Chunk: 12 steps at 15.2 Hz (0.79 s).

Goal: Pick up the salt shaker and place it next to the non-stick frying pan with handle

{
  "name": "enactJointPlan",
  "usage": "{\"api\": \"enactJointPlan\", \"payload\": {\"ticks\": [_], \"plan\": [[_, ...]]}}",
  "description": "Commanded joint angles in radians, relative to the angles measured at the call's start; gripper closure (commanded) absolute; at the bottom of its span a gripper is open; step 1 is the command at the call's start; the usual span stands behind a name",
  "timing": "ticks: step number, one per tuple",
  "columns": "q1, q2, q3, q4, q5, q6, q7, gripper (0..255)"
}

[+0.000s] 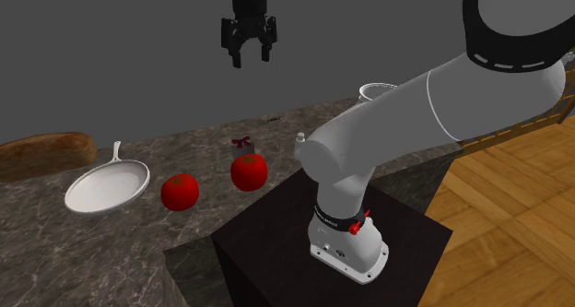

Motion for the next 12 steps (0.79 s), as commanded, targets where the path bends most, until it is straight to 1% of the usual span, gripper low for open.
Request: {"api": "enactJointPlan", "payload": {"ticks": [1, 7, 12], "plan": [[0.000, 0.000, 0.000, 0.000, 0.000, 0.000, 0.000, 0], [-0.035, 0.024, -0.083, -0.141, -0.065, 0.137, -0.098, 0], [-0.070, 0.086, -0.159, -0.229, -0.123, 0.267, -0.179, 0]]}}
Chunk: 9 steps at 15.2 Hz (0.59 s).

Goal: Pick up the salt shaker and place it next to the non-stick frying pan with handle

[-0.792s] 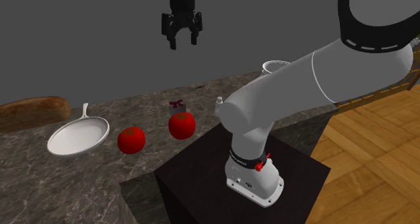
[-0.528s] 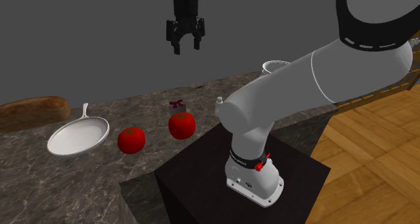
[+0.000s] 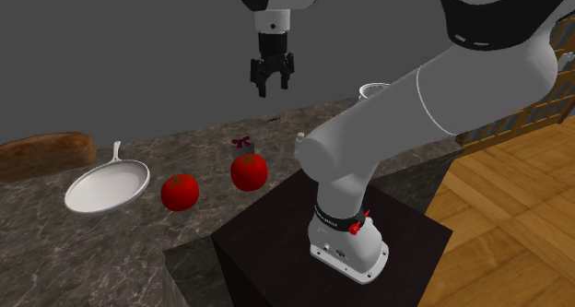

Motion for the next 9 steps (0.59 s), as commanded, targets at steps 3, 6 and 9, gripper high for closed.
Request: {"api": "enactJointPlan", "payload": {"ticks": [3, 6, 9], "plan": [[-0.028, 0.079, -0.064, -0.055, -0.046, 0.120, -0.066, 0], [-0.048, 0.153, -0.113, -0.082, -0.076, 0.210, -0.115, 0], [-0.064, 0.243, -0.163, -0.096, -0.100, 0.304, -0.165, 0]]}}
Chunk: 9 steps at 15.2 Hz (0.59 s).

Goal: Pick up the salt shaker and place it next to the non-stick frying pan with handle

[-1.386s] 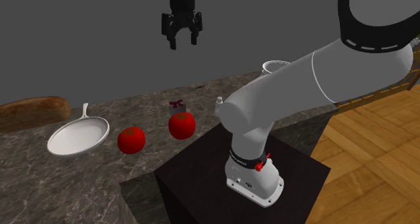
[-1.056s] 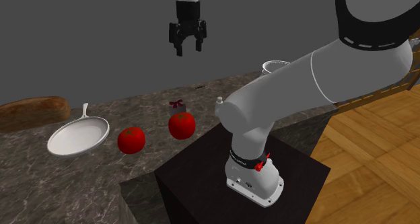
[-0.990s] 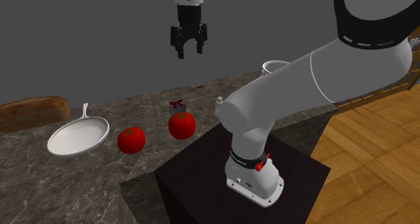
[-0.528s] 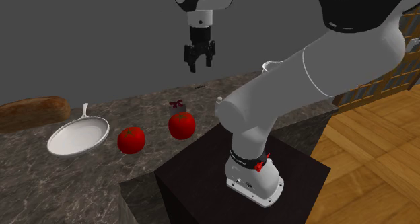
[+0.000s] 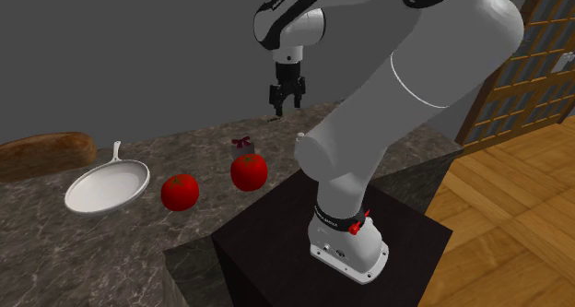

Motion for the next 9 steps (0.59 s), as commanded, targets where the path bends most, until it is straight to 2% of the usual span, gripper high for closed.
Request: {"api": "enactJointPlan", "payload": {"ticks": [1, 5, 9], "plan": [[-0.010, 0.063, -0.034, -0.013, -0.015, 0.071, -0.034, 0], [-0.020, 0.211, -0.102, -0.006, -0.023, 0.199, -0.110, 0], [-0.020, 0.381, -0.164, 0.024, 0.009, 0.322, -0.204, 0]]}}
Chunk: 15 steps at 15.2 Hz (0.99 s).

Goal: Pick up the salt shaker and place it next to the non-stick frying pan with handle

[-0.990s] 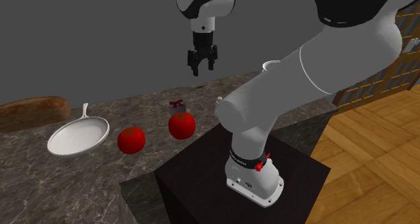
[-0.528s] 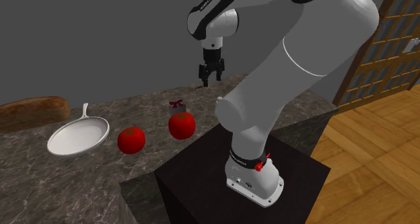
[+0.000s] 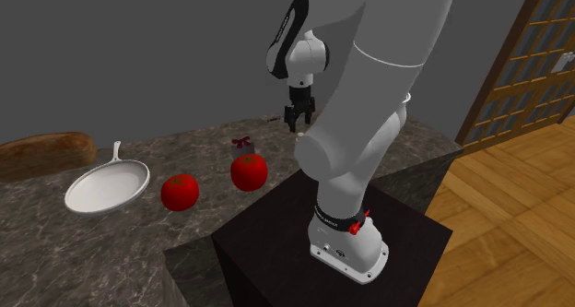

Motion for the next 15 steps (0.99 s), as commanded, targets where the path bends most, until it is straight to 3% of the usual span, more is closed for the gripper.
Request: {"api": "enactJointPlan", "payload": {"ticks": [1, 8, 15], "plan": [[-0.003, 0.048, -0.017, 0.008, 0.010, 0.035, -0.031, 0], [0.010, 0.152, -0.028, -0.026, 0.066, 0.166, -0.074, 0], [0.010, 0.152, -0.027, -0.026, 0.066, 0.166, -0.074, 0]]}}
